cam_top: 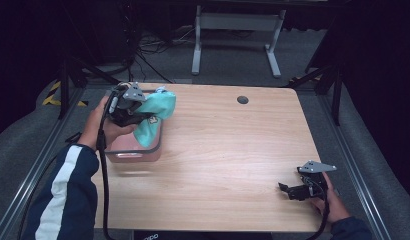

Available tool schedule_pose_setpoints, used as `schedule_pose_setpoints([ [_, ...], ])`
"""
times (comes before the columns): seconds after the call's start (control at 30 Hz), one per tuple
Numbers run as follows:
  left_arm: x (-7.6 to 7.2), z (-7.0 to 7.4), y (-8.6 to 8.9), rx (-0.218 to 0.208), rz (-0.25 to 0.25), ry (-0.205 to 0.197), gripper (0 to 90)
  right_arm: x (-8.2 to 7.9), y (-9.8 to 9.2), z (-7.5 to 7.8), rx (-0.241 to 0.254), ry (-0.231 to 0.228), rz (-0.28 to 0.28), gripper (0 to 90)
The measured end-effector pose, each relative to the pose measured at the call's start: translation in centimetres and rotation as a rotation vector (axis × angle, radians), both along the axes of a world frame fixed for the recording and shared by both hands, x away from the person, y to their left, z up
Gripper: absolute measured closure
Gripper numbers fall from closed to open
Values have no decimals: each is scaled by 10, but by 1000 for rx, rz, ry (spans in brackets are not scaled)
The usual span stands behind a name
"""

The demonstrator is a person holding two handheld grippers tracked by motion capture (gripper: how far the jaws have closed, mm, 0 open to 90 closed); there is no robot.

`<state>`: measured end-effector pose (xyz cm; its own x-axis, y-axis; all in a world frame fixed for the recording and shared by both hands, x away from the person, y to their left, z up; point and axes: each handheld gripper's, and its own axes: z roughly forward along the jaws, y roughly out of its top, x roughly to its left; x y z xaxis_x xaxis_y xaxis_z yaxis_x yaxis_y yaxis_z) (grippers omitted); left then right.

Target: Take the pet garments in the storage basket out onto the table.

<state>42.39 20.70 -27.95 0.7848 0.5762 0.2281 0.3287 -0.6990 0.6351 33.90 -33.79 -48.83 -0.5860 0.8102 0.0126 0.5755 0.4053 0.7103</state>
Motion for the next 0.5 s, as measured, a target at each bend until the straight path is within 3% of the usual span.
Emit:
schedule_pose_setpoints([
  [0.37, -2, -4, -29, 15, -78, 5, 812, 0, 0, 0, 0, 0, 0, 3],
  [0.5, -2, -7, -42, 41, -110, 10, 812, 0, 0, 0, 0, -1, 0, 3],
])
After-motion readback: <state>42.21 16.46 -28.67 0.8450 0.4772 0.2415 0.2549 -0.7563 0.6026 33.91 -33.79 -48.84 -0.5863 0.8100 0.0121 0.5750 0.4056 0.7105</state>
